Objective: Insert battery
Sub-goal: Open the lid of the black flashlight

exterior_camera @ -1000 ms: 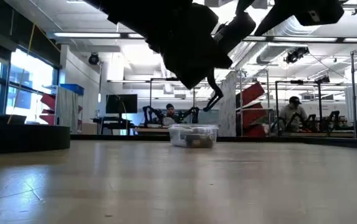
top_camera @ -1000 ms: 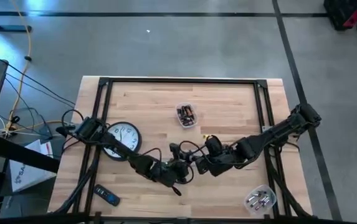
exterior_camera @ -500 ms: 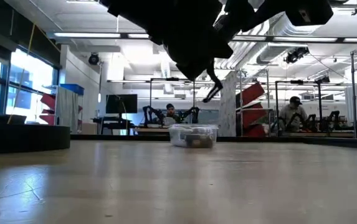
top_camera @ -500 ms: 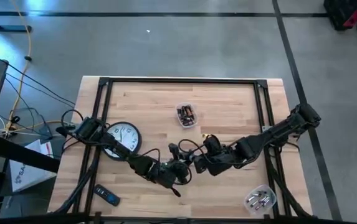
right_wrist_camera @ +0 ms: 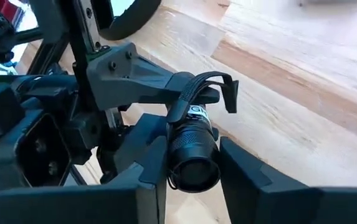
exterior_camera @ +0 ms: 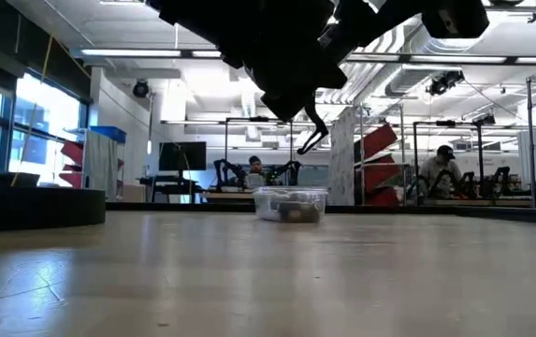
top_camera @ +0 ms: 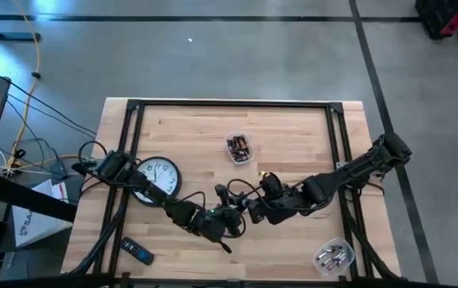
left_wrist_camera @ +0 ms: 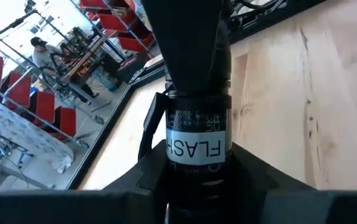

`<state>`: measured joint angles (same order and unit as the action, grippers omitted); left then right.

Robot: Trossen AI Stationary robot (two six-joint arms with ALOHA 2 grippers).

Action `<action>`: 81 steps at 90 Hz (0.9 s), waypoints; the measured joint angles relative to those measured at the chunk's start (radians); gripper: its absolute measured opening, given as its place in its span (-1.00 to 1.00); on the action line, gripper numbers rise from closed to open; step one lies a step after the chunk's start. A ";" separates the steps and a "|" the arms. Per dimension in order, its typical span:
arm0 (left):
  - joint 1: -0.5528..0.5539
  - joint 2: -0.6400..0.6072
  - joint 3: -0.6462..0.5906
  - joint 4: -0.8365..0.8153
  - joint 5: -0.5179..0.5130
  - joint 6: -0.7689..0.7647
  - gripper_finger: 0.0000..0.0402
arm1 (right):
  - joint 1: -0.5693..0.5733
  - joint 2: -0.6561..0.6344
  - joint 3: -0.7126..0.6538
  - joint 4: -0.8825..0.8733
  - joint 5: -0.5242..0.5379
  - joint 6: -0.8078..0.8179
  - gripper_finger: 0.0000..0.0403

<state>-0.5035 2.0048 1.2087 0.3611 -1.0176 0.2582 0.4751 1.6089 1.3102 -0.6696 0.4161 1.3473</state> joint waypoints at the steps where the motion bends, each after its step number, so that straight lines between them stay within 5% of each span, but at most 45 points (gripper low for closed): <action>1: 0.000 0.000 0.000 0.000 0.003 -0.001 -0.52 | 0.000 0.000 0.000 0.000 -0.001 -0.007 -0.60; 48: 0.007 -0.004 -0.002 0.001 0.164 -0.033 -0.52 | 0.004 0.000 0.000 -0.011 -0.095 -0.556 -0.59; 65: 0.028 -0.022 -0.002 -0.014 0.349 -0.109 -0.52 | 0.028 0.000 0.000 -0.033 -0.120 -0.877 -0.59; 81: 0.089 -0.035 -0.002 -0.047 0.647 -0.277 -0.52 | 0.068 0.002 0.000 -0.050 -0.106 -1.211 -0.59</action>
<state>-0.4142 1.9697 1.2069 0.3145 -0.3702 -0.0185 0.5434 1.6104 1.3098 -0.7192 0.3100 0.1358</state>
